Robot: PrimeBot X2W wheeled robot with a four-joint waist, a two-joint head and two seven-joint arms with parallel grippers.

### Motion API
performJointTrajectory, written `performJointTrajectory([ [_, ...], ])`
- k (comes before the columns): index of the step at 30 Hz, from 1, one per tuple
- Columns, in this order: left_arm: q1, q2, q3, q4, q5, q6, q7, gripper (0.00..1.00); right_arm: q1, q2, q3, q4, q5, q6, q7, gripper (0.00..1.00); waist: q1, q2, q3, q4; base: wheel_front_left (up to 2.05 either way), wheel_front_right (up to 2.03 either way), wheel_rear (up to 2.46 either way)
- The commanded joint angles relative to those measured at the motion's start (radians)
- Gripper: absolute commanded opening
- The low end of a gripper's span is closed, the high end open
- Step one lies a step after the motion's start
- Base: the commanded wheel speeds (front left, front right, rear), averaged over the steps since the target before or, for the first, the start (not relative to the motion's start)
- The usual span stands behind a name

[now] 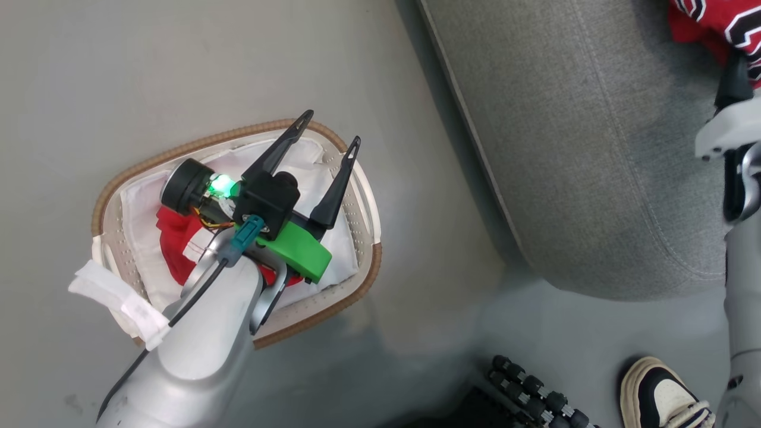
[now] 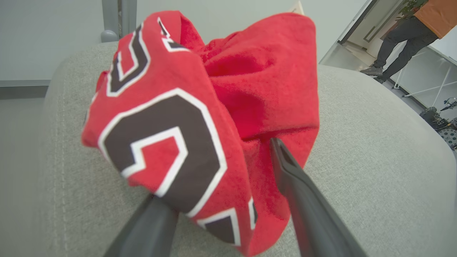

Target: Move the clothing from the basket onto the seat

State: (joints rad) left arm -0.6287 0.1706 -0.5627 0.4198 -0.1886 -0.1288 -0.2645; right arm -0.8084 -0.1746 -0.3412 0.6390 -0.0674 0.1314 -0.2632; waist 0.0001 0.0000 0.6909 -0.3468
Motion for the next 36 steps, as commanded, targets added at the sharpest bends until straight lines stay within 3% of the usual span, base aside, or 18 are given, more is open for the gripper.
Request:
performJointTrajectory([
  [1, 0.016, 0.003, 0.006, -0.004, -0.002, 0.001, 0.0, 1.0, 0.028, 0.003, -0.006, -0.01, 0.005, -0.001, -0.002, 1.0, -0.0001, 0.0, -0.02, -0.004, 0.0, 0.0, 0.0],
  [15, 0.095, -0.028, 0.1, -0.025, -0.002, 0.014, 0.0, 1.0, 0.228, 0.041, 0.035, -0.133, 0.044, -0.001, -0.002, 1.0, -0.0001, 0.0, -0.147, 0.031, 0.0, 0.0, 0.0],
  [36, 0.281, -0.097, 0.327, -0.106, 0.046, 0.038, 0.0, 1.0, 0.316, 0.029, 0.268, -0.238, 0.105, -0.001, -0.002, 1.0, -0.0001, 0.0, -0.335, 0.253, 0.0, 0.0, 0.0],
])
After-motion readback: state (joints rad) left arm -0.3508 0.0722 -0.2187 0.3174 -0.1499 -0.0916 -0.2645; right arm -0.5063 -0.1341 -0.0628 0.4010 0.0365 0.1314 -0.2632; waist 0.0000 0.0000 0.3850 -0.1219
